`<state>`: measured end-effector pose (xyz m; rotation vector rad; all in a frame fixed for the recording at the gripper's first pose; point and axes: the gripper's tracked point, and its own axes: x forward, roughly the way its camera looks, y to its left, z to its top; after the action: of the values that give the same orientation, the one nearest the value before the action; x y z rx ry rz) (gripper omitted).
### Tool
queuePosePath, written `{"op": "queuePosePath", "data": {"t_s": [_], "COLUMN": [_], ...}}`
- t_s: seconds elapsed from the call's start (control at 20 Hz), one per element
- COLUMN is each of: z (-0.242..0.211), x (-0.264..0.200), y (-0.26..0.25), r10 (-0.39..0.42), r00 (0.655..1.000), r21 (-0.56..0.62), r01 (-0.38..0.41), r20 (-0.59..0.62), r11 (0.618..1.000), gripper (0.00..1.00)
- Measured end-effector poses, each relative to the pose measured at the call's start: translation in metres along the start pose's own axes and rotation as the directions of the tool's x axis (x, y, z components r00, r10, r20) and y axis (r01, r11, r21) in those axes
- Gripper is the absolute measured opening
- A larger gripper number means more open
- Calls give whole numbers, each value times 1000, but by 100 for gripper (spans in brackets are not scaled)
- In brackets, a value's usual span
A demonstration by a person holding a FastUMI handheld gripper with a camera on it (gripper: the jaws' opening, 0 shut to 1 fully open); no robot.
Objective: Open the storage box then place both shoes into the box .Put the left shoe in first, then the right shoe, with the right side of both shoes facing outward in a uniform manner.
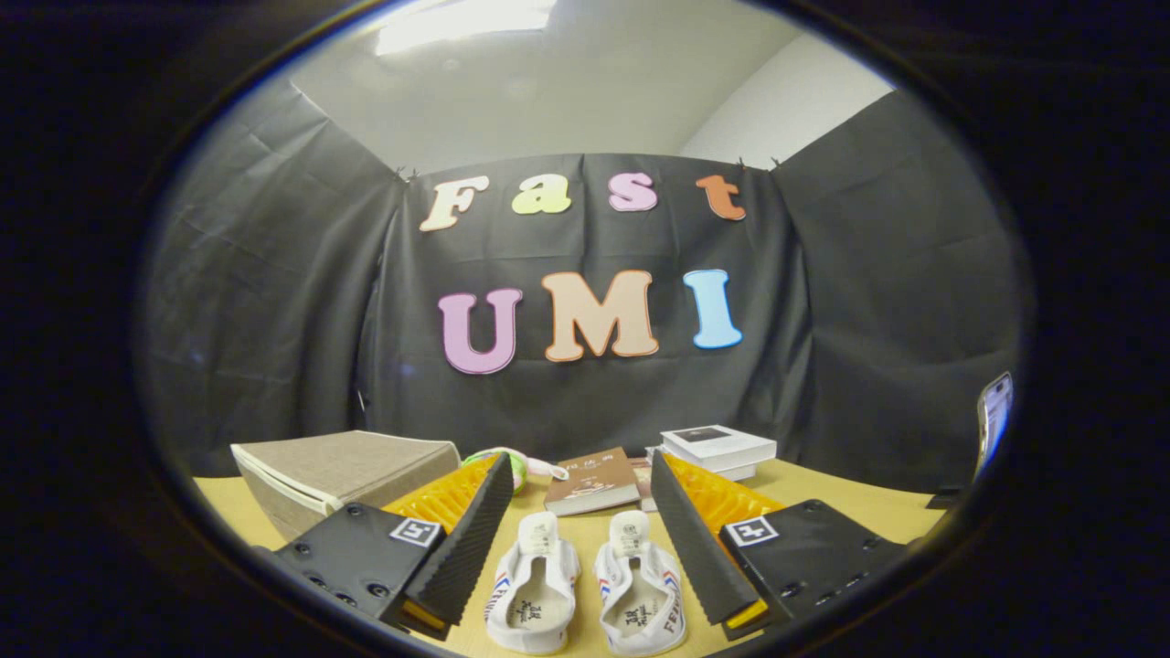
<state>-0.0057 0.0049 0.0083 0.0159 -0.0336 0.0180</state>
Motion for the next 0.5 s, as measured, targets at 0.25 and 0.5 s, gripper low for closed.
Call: {"op": "queuePosePath", "data": {"t_s": [0.25, 0.5], "z": [-5, 2], "x": [1, 0], "y": [-6, -2], "r10": [-15, -4], "r00": [1000, 1000], "r21": [-13, 29], "r01": [15, 3], "r20": [-9, 17], "r11": [1000, 1000], "gripper": [97, 97]}}
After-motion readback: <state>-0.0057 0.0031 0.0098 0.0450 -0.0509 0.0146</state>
